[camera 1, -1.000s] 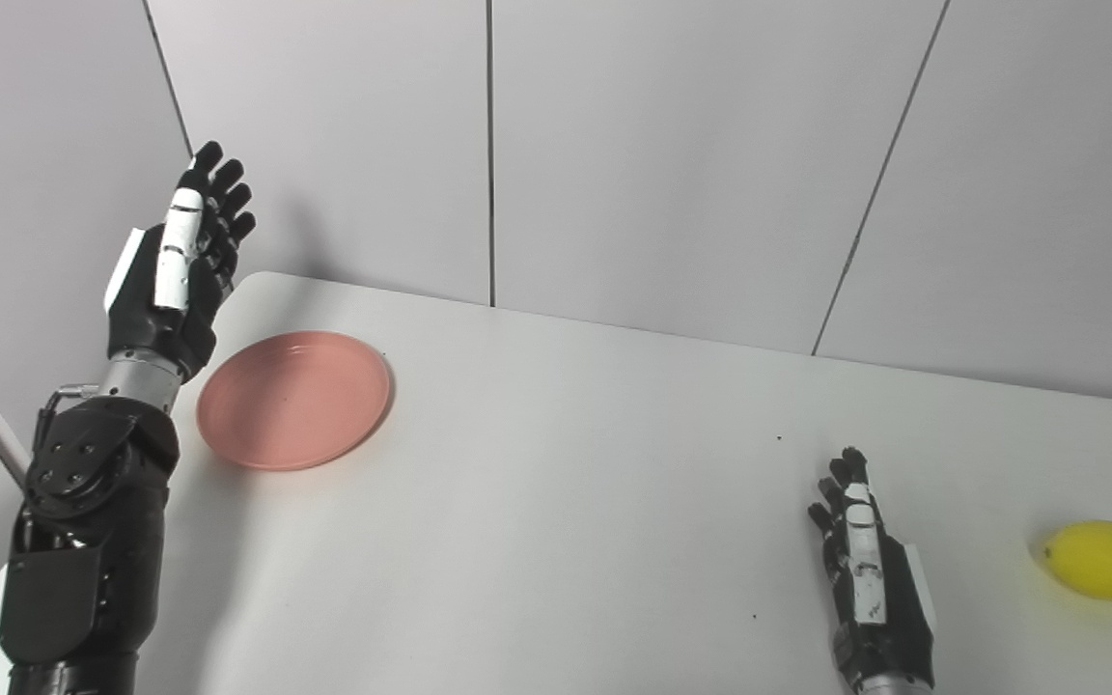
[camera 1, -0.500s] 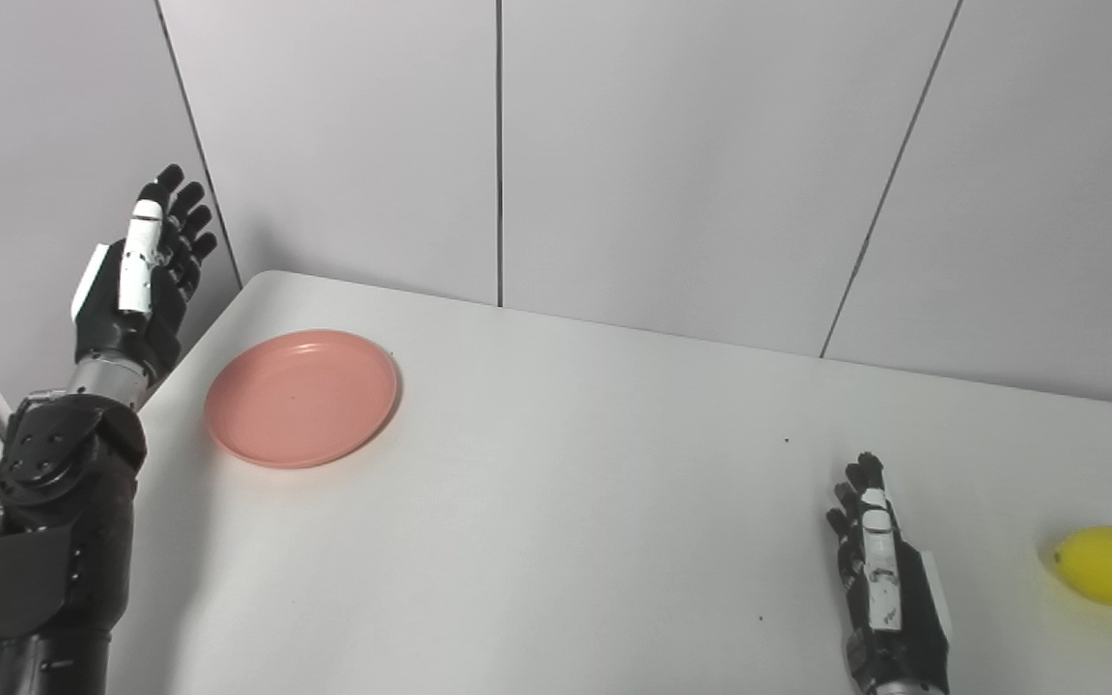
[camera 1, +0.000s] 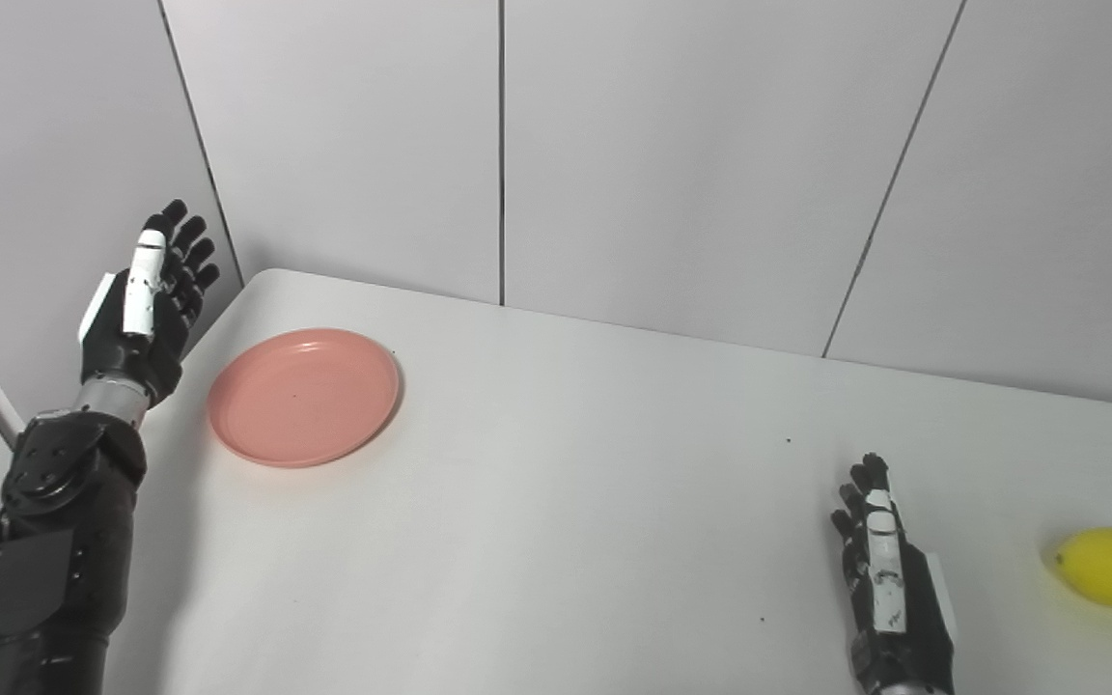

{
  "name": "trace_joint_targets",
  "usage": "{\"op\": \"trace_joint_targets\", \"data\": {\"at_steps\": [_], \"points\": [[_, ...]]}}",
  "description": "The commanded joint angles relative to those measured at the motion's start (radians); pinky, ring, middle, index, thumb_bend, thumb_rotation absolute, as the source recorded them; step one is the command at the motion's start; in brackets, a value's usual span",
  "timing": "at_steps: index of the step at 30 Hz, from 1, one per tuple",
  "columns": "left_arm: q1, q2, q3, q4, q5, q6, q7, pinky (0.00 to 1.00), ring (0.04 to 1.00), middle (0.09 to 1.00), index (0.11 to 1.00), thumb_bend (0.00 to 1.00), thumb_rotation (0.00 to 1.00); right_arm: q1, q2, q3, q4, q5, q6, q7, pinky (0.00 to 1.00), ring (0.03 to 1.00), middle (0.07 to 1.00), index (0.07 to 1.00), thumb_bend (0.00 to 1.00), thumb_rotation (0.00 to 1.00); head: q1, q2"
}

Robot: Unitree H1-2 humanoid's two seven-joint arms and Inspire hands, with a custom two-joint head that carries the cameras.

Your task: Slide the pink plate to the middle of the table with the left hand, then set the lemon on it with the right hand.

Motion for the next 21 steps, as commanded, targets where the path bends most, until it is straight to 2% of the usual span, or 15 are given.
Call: {"op": "trace_joint_targets", "data": {"at_steps": [1, 21], "points": [[-0.027, 0.032, 0.011, -0.008, -0.012, -0.048, -0.007, 1.0, 1.0, 1.0, 0.983, 0.39, 1.0, -0.016, -0.002, 0.001, -0.032, 0.0, -0.002, 0.011, 1.0, 0.998, 1.0, 1.0, 0.25, 1.0, 0.001, 0.001], [-0.006, 0.015, 0.022, 0.051, -0.037, -0.049, -0.001, 1.0, 1.0, 1.0, 0.986, 0.41, 1.0, -0.014, -0.005, 0.002, -0.032, -0.005, -0.001, 0.01, 1.0, 0.996, 0.997, 1.0, 0.25, 1.0, 0.003, 0.006]]}}
